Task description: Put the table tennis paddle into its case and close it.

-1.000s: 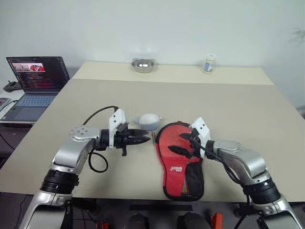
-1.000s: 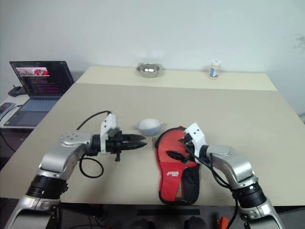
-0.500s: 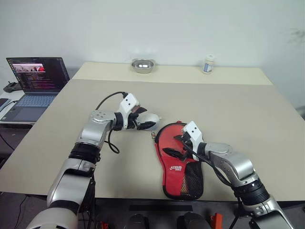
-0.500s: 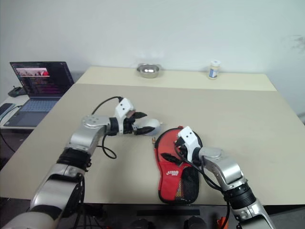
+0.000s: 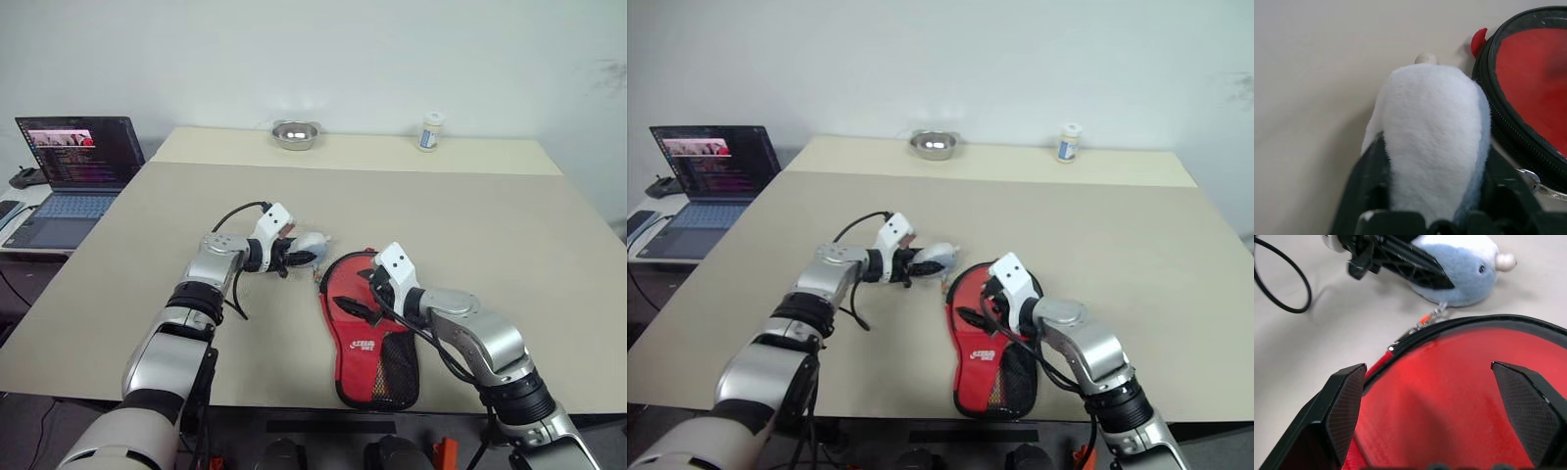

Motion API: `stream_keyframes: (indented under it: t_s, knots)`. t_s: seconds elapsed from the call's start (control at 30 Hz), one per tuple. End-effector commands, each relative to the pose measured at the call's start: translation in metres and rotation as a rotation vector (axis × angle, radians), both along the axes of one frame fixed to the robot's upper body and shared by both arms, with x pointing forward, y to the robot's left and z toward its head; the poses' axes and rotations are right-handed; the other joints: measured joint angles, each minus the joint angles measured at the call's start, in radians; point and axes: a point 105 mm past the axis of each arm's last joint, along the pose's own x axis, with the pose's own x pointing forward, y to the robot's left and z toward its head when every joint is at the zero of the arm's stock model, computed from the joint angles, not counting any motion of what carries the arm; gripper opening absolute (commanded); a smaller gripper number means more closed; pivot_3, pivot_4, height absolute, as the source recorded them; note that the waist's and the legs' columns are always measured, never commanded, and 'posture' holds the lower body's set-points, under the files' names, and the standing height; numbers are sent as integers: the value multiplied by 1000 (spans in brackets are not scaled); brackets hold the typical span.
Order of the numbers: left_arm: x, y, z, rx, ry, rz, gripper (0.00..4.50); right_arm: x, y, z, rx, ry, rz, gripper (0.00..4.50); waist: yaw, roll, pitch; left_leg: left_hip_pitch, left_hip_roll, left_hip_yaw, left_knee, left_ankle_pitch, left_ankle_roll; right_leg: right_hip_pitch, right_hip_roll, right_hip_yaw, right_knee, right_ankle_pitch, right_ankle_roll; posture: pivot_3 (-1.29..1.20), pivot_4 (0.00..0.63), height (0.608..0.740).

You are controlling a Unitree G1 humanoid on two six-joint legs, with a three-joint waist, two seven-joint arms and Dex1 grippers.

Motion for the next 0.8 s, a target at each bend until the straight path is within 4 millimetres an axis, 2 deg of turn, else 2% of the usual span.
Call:
stream_keyframes:
  t_s: [0.03, 0.1, 0.17, 0.3, 0.47, 0.63, 0.8]
  knots:
    - [1, -10, 9, -25, 0, -29, 966, 3, -3, -4, -36, -4, -14, 4500, 1, 0, 0, 0, 0, 0, 0, 0, 0, 0, 0, 0, 0, 0, 0, 0, 150, 740]
    - [1, -13, 12, -33, 2, -34, 558, 3, -6, -15, -73, 17, -19, 4500, 1, 0, 0, 0, 0, 0, 0, 0, 0, 0, 0, 0, 0, 0, 0, 0, 150, 740]
    - [2, -18, 16, -38, -3, -36, 428, 3, -10, -25, -110, 33, -28, 4500, 1, 0, 0, 0, 0, 0, 0, 0, 0, 0, 0, 0, 0, 0, 0, 0, 150, 740]
    - [16, -22, 21, 48, -63, 24, 415, 2, -20, -41, -181, 53, -41, 4500, 6, -2, -1, 0, -1, -2, 1, 0, 0, 2, -1, -2, 0, -1, 1, 0, 150, 740]
    - [39, -31, 33, 205, -213, 141, 413, -2, -20, -50, -210, 78, -13, 4500, 9, -3, -2, 1, -3, -4, 3, 0, 0, 4, -2, -3, 0, -2, 6, 0, 150, 740]
    - [48, -63, 57, 294, -404, 134, 412, -7, -18, -55, -224, 97, 9, 4500, 5, -3, -2, 0, -3, -3, 3, 0, 0, 4, -2, -3, 0, -2, 6, 0, 150, 740]
    - [47, -111, 84, 285, -546, 126, 412, -15, -17, -60, -235, 124, 22, 4500, 4, -3, -2, 0, -3, -3, 2, 0, 0, 3, -2, -3, -1, -2, 6, 0, 150, 740]
